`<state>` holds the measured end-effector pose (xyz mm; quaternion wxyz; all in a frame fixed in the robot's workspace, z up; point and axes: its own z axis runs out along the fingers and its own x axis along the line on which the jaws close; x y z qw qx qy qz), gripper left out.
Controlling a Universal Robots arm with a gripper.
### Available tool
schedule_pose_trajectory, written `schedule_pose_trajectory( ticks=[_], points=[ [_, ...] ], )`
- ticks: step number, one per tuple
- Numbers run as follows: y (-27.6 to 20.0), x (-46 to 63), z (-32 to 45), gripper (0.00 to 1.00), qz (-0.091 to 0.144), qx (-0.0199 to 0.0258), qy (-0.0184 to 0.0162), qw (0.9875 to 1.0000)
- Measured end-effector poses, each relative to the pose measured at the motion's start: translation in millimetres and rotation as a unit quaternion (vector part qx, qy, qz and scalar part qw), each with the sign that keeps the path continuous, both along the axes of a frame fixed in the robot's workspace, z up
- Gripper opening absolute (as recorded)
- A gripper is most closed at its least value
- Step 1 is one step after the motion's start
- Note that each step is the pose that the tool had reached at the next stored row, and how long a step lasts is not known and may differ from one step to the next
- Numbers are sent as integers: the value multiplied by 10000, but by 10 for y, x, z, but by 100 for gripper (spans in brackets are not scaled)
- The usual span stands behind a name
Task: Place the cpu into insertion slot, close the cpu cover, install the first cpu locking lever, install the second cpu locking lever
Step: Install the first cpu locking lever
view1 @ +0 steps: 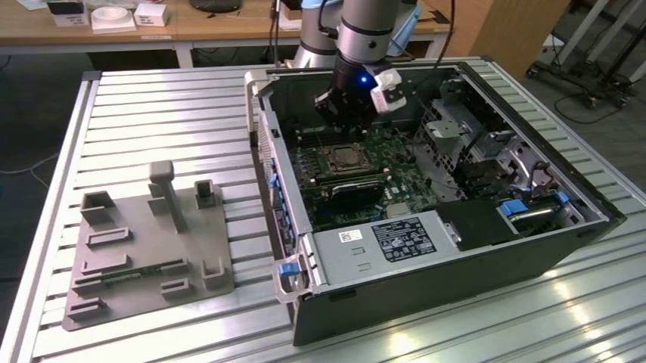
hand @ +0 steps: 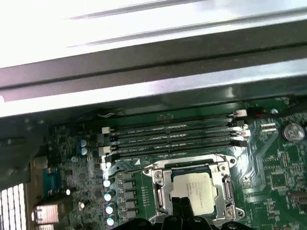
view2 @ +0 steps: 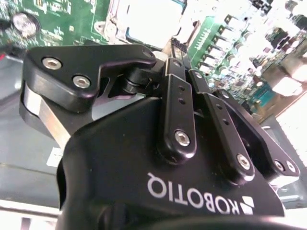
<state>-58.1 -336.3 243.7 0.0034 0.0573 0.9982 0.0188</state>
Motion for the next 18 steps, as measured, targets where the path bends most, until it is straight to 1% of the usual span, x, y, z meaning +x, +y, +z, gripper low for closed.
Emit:
schedule_pose_trajectory(
  ticks=[2,5,8,12,14,18],
  points=[
    [0,0,-3,11,189,-1,1,9998],
    [0,0,-3,11,430,-1,0,9991],
    [0,1,21,11,559,1,0,9984],
    [1,0,84,11,666,0,0,9978],
    [2,0,90,11,719,2,-1,9974],
    [1,-14,91,11,906,1,0,9959]
  ],
)
